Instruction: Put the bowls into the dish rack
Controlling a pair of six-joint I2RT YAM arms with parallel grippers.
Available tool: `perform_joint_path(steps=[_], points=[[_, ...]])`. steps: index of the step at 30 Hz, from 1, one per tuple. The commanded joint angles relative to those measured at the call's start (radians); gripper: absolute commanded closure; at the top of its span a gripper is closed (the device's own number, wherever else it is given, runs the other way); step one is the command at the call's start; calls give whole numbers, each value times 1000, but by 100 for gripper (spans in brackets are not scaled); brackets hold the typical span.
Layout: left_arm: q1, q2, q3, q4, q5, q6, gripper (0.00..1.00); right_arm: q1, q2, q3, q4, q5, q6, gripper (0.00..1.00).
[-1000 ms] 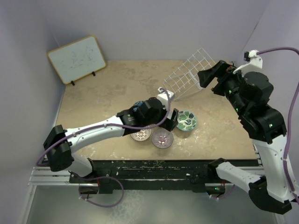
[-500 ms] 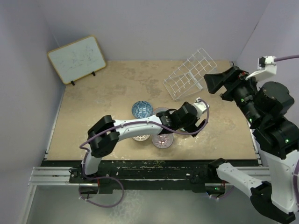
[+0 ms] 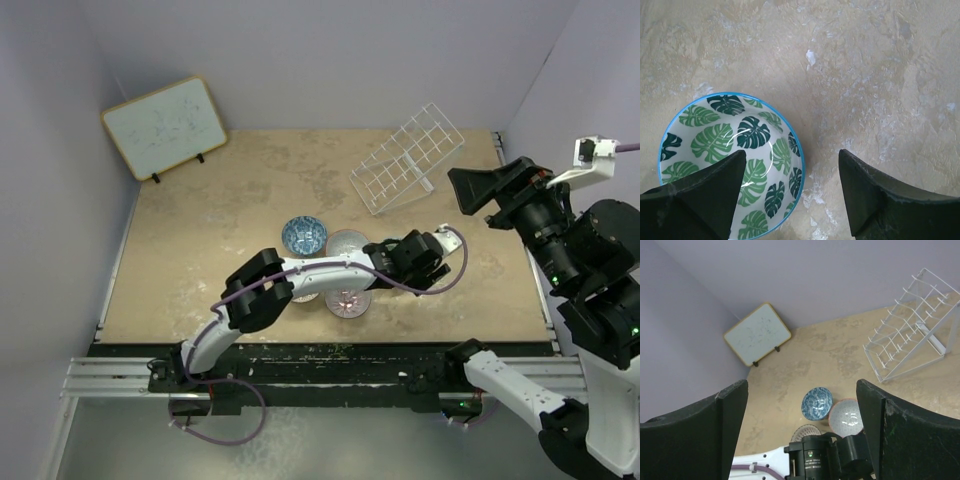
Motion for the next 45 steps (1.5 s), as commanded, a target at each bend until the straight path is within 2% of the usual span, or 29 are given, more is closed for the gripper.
perform_joint_path(steps=[1,5,8,16,20,33,38,42,45], points=[[-21,29,79,-22,-45,28,22,-4,-2,-14,13,-17,2,9],[-22,68,101,-33,-62,34,24,-4,-9,-13,13,-9,-3,9],[-22,90,120,-50,-78,40,30,-4,-11,-9,10,6,-7,9],[-22,117,123,-44,-122,64,31,-4,-20,-21,12,25,-7,8],[-23,129,121,-54,-140,64,37,-4,-26,-30,12,43,-6,8],[-37,90,109,-69,-214,91,42,-4,-14,-49,27,48,-2,8],[-38,81,99,-71,-231,96,56,-4,-9,-47,26,45,1,8],[-38,87,89,-71,-244,99,61,-4,-12,-46,28,48,7,9],[-39,87,89,-74,-251,98,77,-4,-13,-48,28,52,6,9]])
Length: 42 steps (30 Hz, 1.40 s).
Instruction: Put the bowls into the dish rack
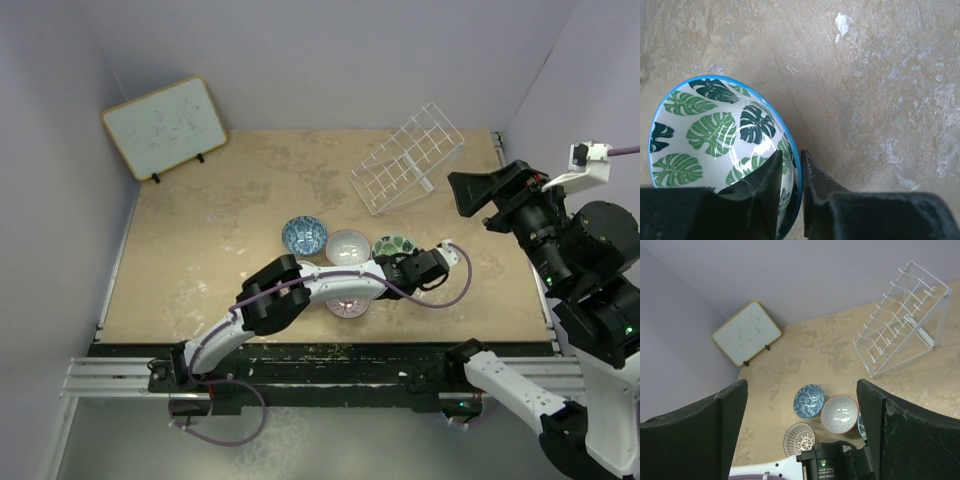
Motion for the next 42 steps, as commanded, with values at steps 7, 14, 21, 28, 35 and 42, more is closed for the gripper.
perform_joint_path(steps=[7,14,21,28,35,42], points=[[-4,-57,39,4,-50,38,100,-4,4,-3,32,16,8,9],[-3,-93,112,20,1,5,100,-4,-4,-12,23,27,9,9],[26,-202,76,131,66,-102,100,-4,-9,-7,5,38,1,9],[174,-356,-114,338,271,-315,100,-4,8,9,7,-14,0,9],[317,-494,-385,667,402,-553,100,-4,17,48,-10,-19,-19,9],[386,-528,-605,1094,420,-777,100,-4,43,77,-36,-41,-51,9]])
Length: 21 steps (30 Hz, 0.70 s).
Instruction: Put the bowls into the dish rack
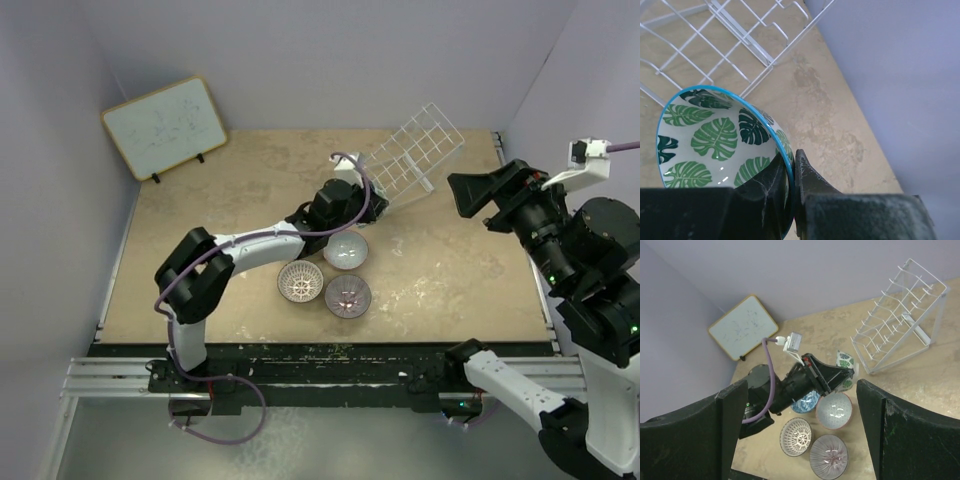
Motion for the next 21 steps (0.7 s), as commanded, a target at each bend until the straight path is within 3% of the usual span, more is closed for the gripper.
perform_joint_path(steps=[1,5,11,21], points=[[29,-42,-81,455,76,-220,100,-4,27,41,3,-40,-39,9],[61,20,-89,635,100,-294,100,-4,33,50,-5,-43,-58,9],[97,62,-98,770,89,-341,100,-4,42,66,-23,-28,-87,8],[163,240,-96,1084,75,-579,100,-4,75,132,-77,-24,-116,8]])
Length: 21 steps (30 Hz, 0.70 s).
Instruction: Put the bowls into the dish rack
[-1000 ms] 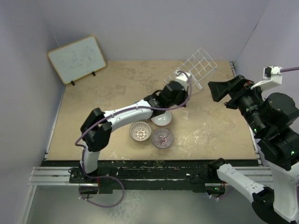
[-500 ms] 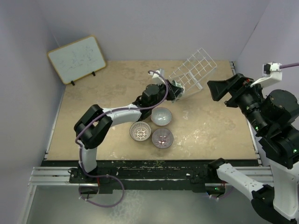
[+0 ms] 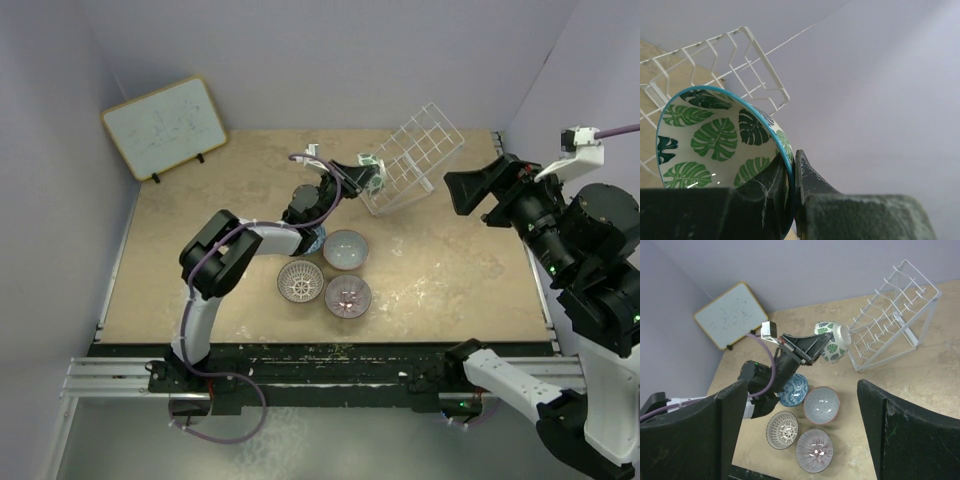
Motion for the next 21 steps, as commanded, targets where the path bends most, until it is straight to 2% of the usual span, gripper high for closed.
perform_joint_path(steps=[1,13,21], points=[[21,47,29,244,-4,-127,100,-4,10,46,-11,1,-35,8],[48,91,89,191,-8,-173,100,-4,13,21,-1,-5,-28,8],[86,105,142,102,108,-182,100,-4,10,4,2,0,-28,7]])
